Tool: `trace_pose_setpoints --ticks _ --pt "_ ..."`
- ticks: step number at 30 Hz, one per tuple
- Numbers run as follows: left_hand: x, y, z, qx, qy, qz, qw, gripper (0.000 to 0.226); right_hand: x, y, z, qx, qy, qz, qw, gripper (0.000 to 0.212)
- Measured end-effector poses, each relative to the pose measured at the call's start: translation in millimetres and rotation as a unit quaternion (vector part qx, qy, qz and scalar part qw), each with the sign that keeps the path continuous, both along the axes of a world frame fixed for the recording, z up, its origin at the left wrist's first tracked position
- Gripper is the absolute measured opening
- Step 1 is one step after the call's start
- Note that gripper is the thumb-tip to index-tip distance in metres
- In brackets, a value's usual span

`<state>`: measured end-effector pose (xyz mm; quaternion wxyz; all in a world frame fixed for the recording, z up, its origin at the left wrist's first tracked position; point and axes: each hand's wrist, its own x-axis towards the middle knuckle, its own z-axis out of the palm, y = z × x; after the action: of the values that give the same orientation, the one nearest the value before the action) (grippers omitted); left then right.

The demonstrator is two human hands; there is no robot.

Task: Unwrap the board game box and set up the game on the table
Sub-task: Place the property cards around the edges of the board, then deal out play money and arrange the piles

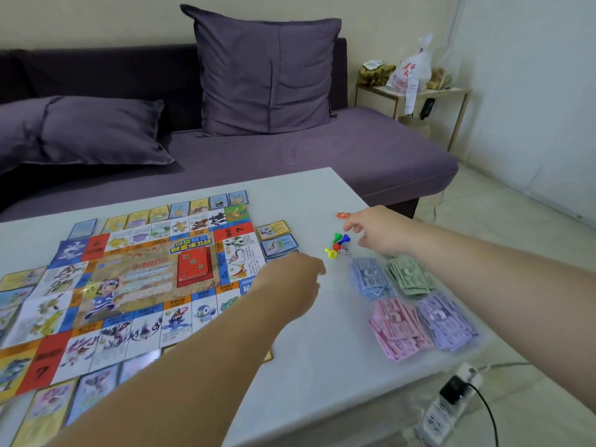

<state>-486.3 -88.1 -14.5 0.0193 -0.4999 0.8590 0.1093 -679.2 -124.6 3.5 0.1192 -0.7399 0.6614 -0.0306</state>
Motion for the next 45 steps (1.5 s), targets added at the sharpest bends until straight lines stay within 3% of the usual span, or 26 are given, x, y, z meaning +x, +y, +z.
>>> trace_pose_setpoints --ticks 8,12,15,18,24,29,34,39,45 --pt "-31 -64 -1 0.003 0.057 0.062 0.996 0.038 -7 -45 -12 0.034 0.062 0.06 0.996 0.053" --pt "-44 -64 0 -0.004 0.109 0.039 0.993 0.033 -17 -39 8 0.023 0.058 0.087 0.994 0.041" --pt "-46 -51 0 0.017 0.143 0.007 0.99 0.026 -25 -19 19 0.078 0.06 0.095 0.991 0.038" --pt "-45 -37 -1 0.062 0.122 0.016 0.99 0.022 -22 0 16 0.12 0.103 0.108 0.981 0.046" --pt "-50 -15 2 0.164 0.06 -0.021 0.984 0.015 -10 32 28 0.166 0.115 0.12 0.972 0.04" --pt "-56 5 -9 0.246 0.033 -0.003 0.969 0.034 -1 67 11 0.168 0.194 0.138 0.957 0.048" --pt "-63 14 -17 0.234 0.013 0.007 0.972 0.038 -2 74 -3 0.149 0.174 0.112 0.967 0.05" --pt "-64 27 -22 0.13 -0.008 -0.008 0.991 0.045 -1 81 -5 0.135 0.165 0.114 0.97 0.036" --pt "-59 34 -22 0.113 0.014 -0.016 0.993 0.053 5 82 -1 0.15 0.185 0.102 0.966 0.048"
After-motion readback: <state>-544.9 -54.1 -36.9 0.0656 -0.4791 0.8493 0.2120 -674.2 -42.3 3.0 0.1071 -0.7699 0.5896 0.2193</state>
